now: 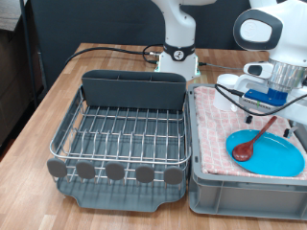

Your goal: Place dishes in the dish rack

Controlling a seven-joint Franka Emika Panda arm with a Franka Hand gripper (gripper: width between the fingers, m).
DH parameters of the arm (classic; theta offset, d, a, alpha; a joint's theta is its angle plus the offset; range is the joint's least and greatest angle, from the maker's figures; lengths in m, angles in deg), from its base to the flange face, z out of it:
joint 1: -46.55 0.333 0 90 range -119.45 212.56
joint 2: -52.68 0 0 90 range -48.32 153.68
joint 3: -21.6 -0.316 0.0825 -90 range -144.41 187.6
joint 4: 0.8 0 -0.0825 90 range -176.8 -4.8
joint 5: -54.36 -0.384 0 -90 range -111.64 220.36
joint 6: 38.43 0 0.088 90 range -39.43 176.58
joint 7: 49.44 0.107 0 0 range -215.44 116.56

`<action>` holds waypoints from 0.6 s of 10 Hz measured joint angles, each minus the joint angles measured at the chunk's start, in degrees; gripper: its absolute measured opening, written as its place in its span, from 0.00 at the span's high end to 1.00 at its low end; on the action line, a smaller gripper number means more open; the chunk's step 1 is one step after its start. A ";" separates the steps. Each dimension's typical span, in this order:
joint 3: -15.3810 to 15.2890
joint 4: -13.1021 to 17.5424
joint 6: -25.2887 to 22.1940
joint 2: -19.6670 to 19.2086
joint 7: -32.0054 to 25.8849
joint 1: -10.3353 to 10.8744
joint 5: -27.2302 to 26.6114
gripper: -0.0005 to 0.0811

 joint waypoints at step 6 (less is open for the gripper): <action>1.04 0.46 2.29 -2.23 0.90 0.03 1.68 0.01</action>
